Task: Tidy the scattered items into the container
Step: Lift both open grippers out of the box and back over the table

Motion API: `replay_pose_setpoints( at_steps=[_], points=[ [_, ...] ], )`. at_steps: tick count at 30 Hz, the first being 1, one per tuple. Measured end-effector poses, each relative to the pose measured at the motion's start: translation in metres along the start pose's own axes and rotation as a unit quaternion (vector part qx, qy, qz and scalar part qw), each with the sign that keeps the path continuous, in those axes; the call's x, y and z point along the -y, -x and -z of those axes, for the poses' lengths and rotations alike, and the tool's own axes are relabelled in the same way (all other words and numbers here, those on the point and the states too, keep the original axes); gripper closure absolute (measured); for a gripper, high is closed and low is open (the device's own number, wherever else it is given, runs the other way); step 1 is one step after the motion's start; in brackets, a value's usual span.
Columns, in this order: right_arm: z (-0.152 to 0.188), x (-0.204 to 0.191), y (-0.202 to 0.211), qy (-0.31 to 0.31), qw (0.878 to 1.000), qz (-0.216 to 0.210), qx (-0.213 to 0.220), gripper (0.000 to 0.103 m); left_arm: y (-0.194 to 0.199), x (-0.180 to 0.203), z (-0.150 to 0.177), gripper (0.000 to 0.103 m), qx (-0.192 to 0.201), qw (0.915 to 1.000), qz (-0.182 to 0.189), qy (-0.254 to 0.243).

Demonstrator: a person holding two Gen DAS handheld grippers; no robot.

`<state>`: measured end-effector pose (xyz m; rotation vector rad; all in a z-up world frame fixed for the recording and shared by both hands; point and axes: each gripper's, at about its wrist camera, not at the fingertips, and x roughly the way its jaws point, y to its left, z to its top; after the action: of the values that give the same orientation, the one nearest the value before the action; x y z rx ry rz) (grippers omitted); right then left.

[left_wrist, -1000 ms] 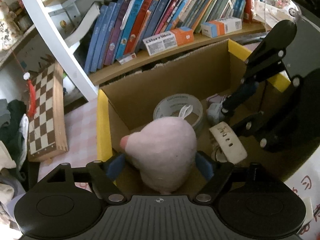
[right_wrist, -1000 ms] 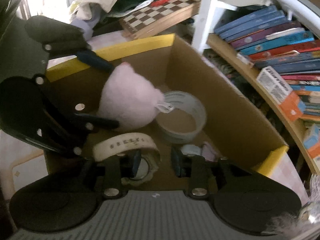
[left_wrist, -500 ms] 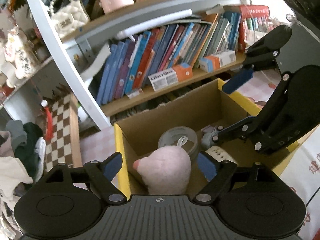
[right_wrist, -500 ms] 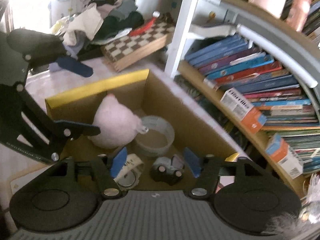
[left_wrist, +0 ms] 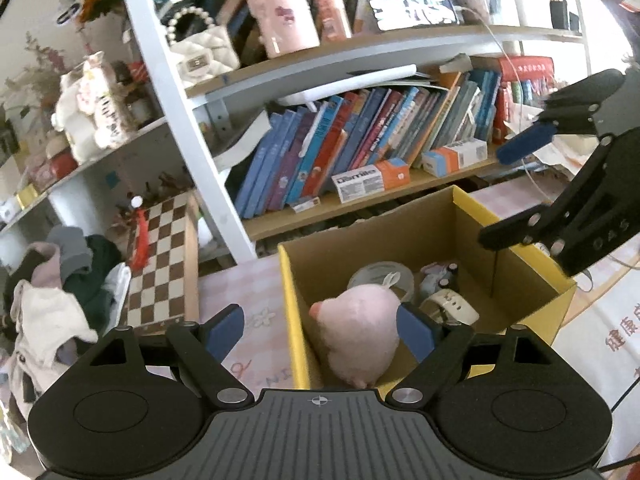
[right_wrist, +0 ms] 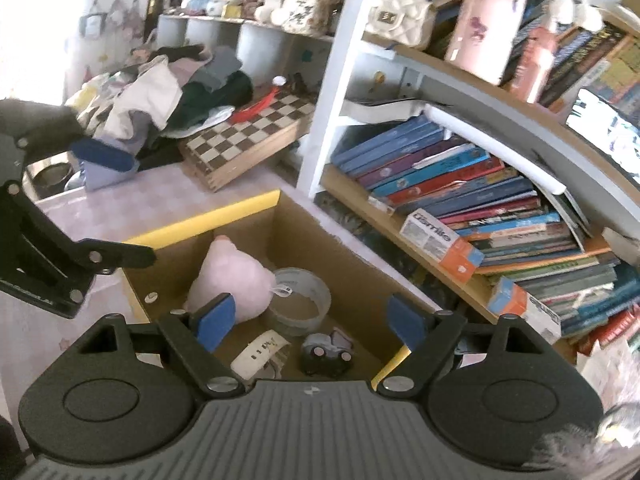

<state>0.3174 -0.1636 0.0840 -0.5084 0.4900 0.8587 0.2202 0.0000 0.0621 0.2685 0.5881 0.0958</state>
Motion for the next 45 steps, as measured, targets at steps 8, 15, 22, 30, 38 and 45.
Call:
replay_pose_setpoints(
  at_steps=[8,15,22,30,38,45],
  points=[
    [0.012,-0.008,0.016,-0.052,0.998,0.034,-0.018,0.02,0.017,-0.019,0.02,0.017,0.0,0.9999,0.003,0.013],
    [0.027,-0.028,0.033,-0.077,0.995,0.06,-0.031,0.019,0.031,-0.025,0.035,0.017,-0.005,0.9998,0.019,0.005],
    [0.046,-0.048,0.046,-0.111,0.989,0.09,-0.048,0.017,0.042,-0.031,0.056,0.017,-0.017,0.9994,0.03,0.009],
    [0.081,-0.063,0.058,-0.175,0.974,0.119,-0.075,0.016,0.053,-0.034,0.079,0.017,-0.031,0.9991,0.03,0.002],
    [0.104,-0.086,0.066,-0.203,0.965,0.133,-0.095,0.015,0.063,-0.028,0.1,0.017,-0.044,0.9983,0.039,0.003],
    [0.118,-0.108,0.065,-0.214,0.962,0.13,-0.112,0.015,0.067,-0.025,0.113,0.017,-0.055,0.9975,0.043,0.006]
  ],
)
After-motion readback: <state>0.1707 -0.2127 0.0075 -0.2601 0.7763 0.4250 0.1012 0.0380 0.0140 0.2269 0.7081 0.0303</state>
